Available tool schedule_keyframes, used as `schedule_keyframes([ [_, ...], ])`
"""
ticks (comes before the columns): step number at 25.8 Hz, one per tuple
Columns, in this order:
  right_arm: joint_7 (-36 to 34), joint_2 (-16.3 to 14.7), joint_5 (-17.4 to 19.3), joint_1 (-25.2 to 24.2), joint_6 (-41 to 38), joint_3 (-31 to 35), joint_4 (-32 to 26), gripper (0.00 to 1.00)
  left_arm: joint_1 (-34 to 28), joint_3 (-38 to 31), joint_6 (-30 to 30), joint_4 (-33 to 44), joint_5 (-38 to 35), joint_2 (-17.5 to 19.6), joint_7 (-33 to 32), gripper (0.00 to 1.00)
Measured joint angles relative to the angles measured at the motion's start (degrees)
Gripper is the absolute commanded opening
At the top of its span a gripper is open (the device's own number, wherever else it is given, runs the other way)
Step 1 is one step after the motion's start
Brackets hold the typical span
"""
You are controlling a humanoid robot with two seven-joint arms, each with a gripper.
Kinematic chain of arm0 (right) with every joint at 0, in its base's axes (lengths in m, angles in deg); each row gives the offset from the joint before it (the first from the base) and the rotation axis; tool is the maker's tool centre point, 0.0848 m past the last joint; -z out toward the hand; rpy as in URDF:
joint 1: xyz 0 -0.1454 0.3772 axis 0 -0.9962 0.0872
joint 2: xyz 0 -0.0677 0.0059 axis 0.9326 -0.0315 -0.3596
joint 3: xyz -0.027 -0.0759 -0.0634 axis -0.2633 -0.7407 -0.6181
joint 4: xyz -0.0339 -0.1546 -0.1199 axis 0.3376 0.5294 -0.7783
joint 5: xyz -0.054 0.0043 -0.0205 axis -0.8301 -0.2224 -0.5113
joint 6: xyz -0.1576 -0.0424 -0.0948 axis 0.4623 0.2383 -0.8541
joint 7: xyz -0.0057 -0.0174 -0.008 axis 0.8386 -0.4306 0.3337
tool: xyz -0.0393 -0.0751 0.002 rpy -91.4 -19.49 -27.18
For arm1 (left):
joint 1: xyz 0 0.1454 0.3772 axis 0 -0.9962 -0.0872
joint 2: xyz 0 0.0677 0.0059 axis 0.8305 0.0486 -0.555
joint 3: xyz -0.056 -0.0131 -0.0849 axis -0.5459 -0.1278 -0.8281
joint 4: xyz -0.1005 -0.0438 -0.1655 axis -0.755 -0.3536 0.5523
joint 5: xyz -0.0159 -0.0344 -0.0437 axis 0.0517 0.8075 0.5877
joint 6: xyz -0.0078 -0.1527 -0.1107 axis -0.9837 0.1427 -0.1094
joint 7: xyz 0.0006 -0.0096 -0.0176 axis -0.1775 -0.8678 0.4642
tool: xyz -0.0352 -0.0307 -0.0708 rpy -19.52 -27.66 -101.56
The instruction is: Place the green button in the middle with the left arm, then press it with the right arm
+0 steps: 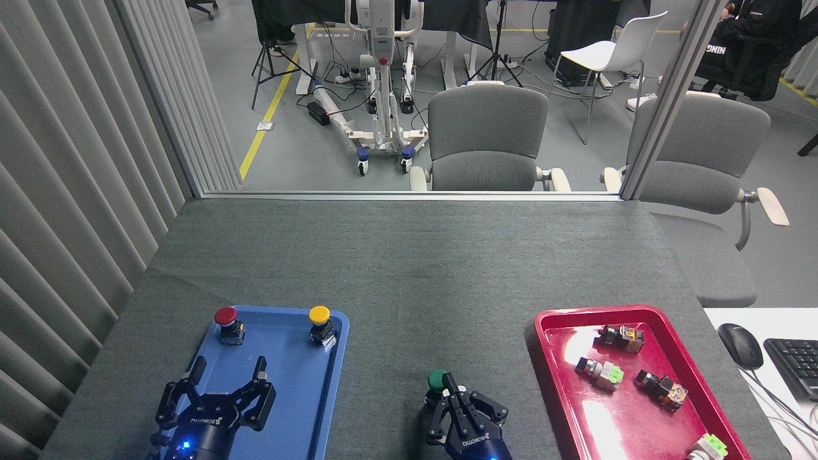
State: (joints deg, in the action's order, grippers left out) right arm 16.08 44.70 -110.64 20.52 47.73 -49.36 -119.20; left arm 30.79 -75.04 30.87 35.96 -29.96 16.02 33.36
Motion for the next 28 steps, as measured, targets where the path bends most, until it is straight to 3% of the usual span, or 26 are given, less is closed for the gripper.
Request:
schedule_keyframes([
  [13, -1.1, 0.6, 0.0, 0.8, 0.3, -0.1, 3.6, 0.12, -0.6, 0.1, -0.9, 1.5, -0.2, 0.3, -0.3, 1.0],
  [14, -1.1, 0.6, 0.1, 0.8, 0.3, -0.1, 3.5, 0.21, -0.6, 0.1, -0.9, 1.5, -0.2, 0.3, -0.3, 1.0],
  [18, -3.0, 0.6, 0.8, 0.6, 2.5, 0.0, 1.9, 0.99, -0.9, 0.0, -0.9, 1.5, -0.2, 0.4, -0.3, 1.0],
  [28, -7.4, 1.0, 1.9, -0.8, 7.5, 1.0, -6.1, 1.0, -1.0, -0.2, -1.0, 1.7, -0.4, 0.5, -0.5, 0.99],
])
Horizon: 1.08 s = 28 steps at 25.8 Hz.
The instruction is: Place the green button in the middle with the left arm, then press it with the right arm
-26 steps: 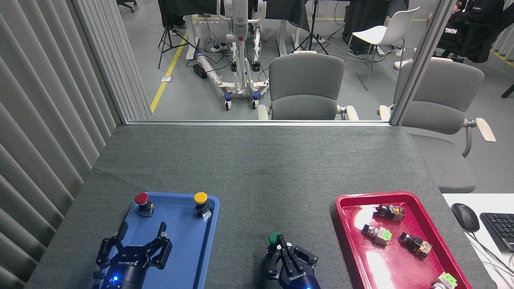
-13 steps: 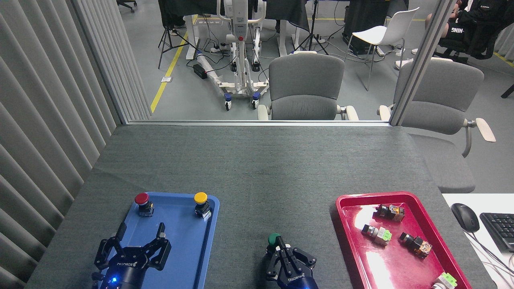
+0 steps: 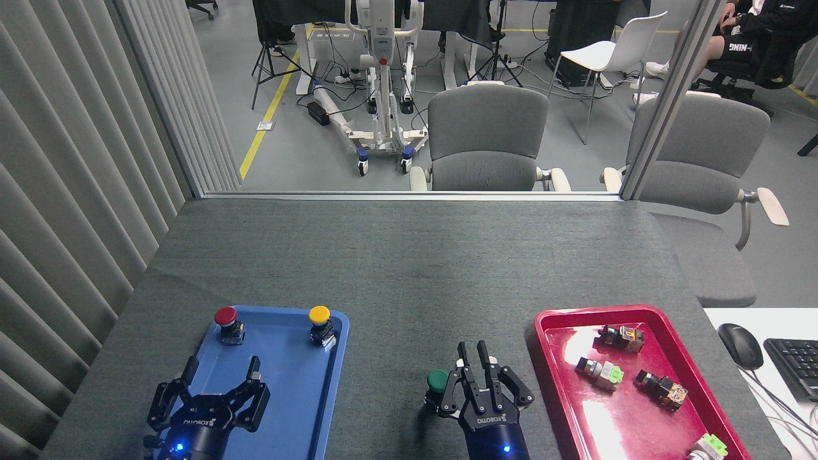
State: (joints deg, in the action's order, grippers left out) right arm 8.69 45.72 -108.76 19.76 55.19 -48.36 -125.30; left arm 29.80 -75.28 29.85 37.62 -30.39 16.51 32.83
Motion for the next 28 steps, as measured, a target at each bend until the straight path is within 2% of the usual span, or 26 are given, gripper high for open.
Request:
schedule_keyframes([
  [4, -0.1, -0.5, 0.0, -3.4, -1.1, 3.8, -4.7, 1.0, -0.3, 0.1, -0.5, -0.1, 0.0, 0.2, -0.2, 0.99],
  [10, 0.4, -2.3, 0.2, -11.3, -7.7, 13.3, -11.3, 1.0, -0.3, 0.4, -0.8, -0.4, 0.4, 0.8, -0.2, 1.0],
  [15, 0.6, -3.8, 0.9, -15.7, -11.6, 19.7, -13.1, 1.0, 0.5, 0.9, -0.4, -1.1, 0.7, 1.2, 0.1, 1.0],
  [22, 0.3, -4.6, 2.2, -17.1, -12.2, 21.1, -13.4, 1.0, 0.8, 1.0, 1.1, -1.3, 0.8, 1.3, -0.2, 1.0],
  [28, 0.8, -5.6, 2.3, -15.8, -12.3, 19.8, -13.4, 1.0, 0.7, 1.3, 1.6, -1.7, 0.8, 1.4, -0.2, 1.0],
])
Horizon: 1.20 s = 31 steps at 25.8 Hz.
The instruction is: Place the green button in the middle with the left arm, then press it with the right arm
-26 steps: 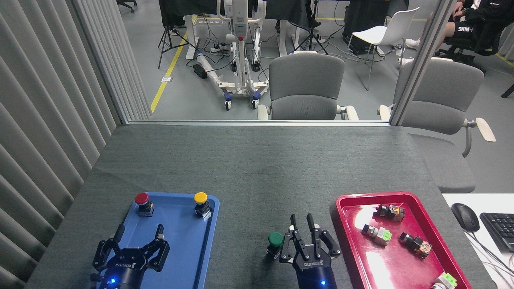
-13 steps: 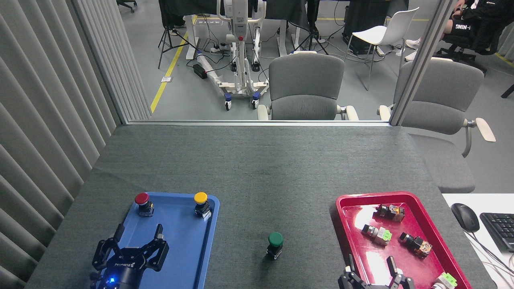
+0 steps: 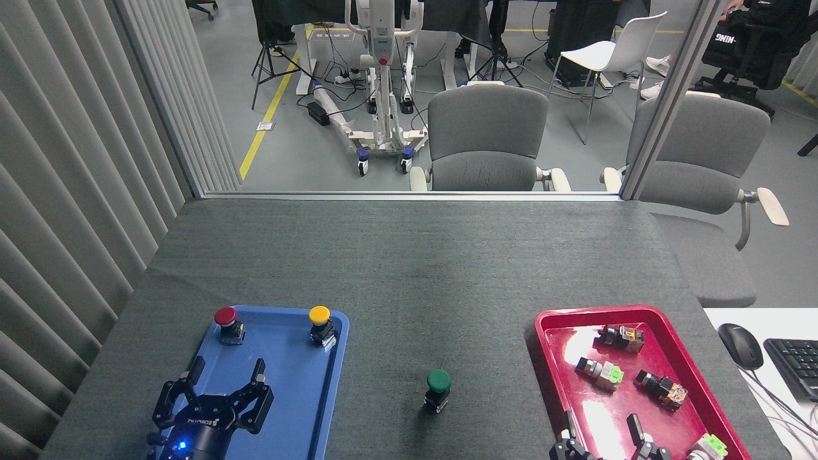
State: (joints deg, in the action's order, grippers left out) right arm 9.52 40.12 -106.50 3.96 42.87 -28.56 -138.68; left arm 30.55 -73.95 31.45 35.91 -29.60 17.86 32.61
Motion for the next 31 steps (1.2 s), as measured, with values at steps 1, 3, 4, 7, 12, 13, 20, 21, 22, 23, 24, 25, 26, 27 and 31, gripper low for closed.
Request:
schedule_keyframes([
  [1, 0.7, -0.2, 0.0, 0.7, 0.2, -0.7, 0.1, 1.0, 0.0, 0.2, 0.1, 0.0, 0.0, 0.0, 0.0, 1.0],
  [3, 2.1, -0.6, 0.0, 1.5, 1.0, -1.9, 0.2, 1.0, 0.1, 0.4, 0.1, 0.0, -0.1, -0.2, 0.0, 1.0],
  [4, 2.6, -0.7, 0.0, 1.8, 1.3, -2.4, 0.3, 1.0, 0.2, 0.4, 0.0, 0.0, -0.3, -0.4, 0.0, 1.0],
  [7, 3.2, -0.9, 0.0, 2.1, 1.8, -3.1, 0.4, 1.0, 1.2, 0.0, -0.4, -0.5, -0.9, -0.9, 0.4, 0.99],
  [12, 3.6, -1.4, 0.5, 2.2, 1.9, -3.4, 0.6, 1.0, 4.3, -1.6, 0.0, -4.5, -2.1, -1.1, 0.6, 0.99],
  [13, 3.6, -1.4, 0.7, 2.2, 1.9, -3.4, 0.6, 1.0, 4.7, -1.7, 0.1, -5.1, -2.2, -1.0, 0.6, 1.0],
  [20, 3.7, -1.5, 1.7, 2.1, 1.9, -3.5, 0.7, 1.0, 5.3, -1.6, 0.2, -6.8, -1.8, -0.2, 0.0, 1.0],
  [21, 3.7, -1.5, 1.7, 2.1, 1.9, -3.5, 0.7, 1.0, 5.3, -1.6, 0.1, -6.8, -1.7, -0.1, 0.0, 1.0],
  [22, 3.7, -1.5, 1.8, 2.1, 1.9, -3.5, 0.7, 1.0, 5.3, -1.6, 0.1, -6.8, -1.6, 0.0, -0.1, 1.0],
  [23, 3.7, -1.5, 1.8, 2.1, 1.9, -3.5, 0.7, 1.0, 5.2, -1.5, 0.0, -6.7, -1.6, 0.1, -0.1, 1.0],
  [24, 3.7, -1.5, 1.8, 2.1, 1.8, -3.5, 0.7, 1.0, 5.2, -1.4, -0.1, -6.7, -1.5, 0.2, -0.2, 1.0],
  [25, 3.7, -1.5, 1.8, 2.1, 1.7, -3.5, 0.8, 1.0, 5.1, -1.2, -0.3, -6.7, -1.4, 0.4, -0.2, 1.0],
  [26, 3.7, -1.5, 1.8, 2.1, 1.5, -3.5, 0.8, 1.0, 5.0, -0.9, -0.5, -6.6, -1.3, 0.7, -0.2, 1.0],
  [27, 3.7, -1.4, 1.8, 2.1, 1.2, -3.5, 0.8, 1.0, 4.7, -0.4, -0.7, -6.4, -1.3, 1.0, -0.1, 1.0],
  [31, 3.7, -1.3, 1.8, 2.1, 0.6, -3.5, 0.8, 1.0, 3.9, 0.9, -1.8, -5.8, -0.6, 2.2, 0.1, 1.0],
])
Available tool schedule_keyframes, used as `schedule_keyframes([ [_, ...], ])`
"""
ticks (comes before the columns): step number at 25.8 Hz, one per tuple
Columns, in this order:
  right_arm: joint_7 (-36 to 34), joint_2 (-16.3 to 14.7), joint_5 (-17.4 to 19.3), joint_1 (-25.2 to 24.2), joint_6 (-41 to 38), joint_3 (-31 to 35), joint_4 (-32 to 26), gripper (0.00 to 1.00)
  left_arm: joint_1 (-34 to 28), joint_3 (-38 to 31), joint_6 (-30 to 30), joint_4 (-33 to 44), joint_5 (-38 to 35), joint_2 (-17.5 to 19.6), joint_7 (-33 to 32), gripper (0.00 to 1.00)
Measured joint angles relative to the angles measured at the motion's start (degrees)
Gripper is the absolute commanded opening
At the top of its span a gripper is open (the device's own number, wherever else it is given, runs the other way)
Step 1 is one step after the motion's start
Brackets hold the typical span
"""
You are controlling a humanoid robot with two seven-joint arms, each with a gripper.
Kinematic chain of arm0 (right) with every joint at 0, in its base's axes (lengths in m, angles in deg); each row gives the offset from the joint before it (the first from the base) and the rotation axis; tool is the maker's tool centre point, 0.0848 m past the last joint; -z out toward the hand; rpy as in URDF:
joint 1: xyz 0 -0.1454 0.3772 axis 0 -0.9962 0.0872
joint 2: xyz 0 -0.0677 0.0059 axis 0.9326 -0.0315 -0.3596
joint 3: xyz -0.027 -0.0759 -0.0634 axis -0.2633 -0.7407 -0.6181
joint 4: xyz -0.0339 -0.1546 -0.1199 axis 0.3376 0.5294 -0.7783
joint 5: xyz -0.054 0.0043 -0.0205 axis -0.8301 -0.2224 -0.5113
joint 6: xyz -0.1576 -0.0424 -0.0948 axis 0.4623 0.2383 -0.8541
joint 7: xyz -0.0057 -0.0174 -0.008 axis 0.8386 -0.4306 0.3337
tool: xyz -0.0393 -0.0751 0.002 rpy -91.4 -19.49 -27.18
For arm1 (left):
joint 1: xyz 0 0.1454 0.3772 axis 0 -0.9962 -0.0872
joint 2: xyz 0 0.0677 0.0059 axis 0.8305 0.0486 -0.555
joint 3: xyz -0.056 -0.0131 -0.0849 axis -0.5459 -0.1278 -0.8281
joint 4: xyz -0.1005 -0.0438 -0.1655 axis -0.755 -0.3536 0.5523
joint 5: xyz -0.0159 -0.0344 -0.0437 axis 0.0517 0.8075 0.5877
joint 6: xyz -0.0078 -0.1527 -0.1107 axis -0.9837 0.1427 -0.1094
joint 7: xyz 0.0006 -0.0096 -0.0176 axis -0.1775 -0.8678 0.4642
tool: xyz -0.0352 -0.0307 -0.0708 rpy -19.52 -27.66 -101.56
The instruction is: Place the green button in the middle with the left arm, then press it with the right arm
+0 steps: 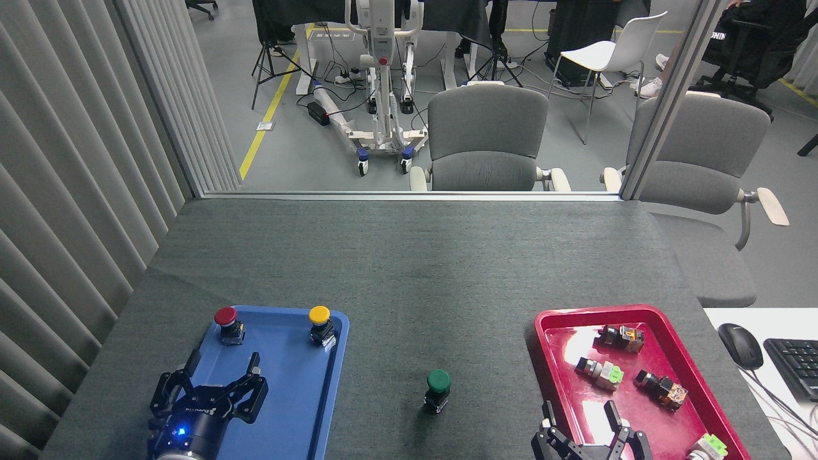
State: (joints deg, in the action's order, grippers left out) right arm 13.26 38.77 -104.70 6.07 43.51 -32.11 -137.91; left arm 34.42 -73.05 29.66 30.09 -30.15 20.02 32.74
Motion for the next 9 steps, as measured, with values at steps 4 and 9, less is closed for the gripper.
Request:
schedule_keyframes([
  [4, 0.0, 0.1, 0.0, 0.1, -0.2, 0.0, 0.1, 1.0, -0.2, 0.6, -0.4, -0.2, 1.1, 0.7, 0.1, 1.0],
  [9, 0.0, 0.1, 0.0, 0.2, -0.2, 0.0, 0.2, 1.0, -0.3, 0.9, -0.7, -0.3, 1.8, 1.0, 0.1, 1.0],
])
